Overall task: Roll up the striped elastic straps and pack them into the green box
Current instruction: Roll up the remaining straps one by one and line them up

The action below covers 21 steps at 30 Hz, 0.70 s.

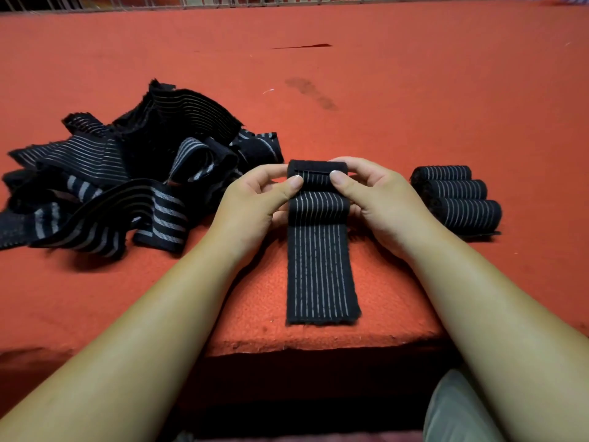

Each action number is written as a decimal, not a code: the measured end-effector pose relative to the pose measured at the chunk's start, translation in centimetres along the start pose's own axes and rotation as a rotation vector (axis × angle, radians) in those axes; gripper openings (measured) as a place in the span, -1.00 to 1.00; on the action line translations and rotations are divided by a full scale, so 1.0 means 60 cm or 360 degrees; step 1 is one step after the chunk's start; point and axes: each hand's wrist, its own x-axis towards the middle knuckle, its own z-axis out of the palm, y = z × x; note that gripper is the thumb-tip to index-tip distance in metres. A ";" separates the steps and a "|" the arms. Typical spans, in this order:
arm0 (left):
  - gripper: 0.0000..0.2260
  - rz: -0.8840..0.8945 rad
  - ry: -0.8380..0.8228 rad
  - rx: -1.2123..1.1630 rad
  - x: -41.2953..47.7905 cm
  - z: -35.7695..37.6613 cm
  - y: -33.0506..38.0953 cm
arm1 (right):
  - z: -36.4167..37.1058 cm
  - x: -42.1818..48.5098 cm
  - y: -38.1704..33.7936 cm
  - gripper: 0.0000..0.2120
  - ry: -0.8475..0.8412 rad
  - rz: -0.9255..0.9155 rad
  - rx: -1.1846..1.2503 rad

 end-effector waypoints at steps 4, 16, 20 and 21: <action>-0.75 -0.0073 -0.0035 -0.0013 -0.001 0.003 0.002 | -0.001 -0.001 -0.002 -0.77 0.0002 -0.0055 0.0023; -0.73 0.0017 -0.0061 -0.0036 0.002 0.002 0.001 | 0.002 -0.003 -0.006 -0.70 0.0018 0.0073 -0.0035; -0.70 -0.0062 -0.0058 -0.0123 -0.001 0.006 0.005 | -0.001 0.000 -0.003 -0.79 0.0024 -0.0018 -0.0022; -0.68 -0.0071 -0.0050 -0.0133 -0.002 0.007 0.006 | 0.000 0.000 -0.003 -0.80 0.0019 -0.0029 0.0003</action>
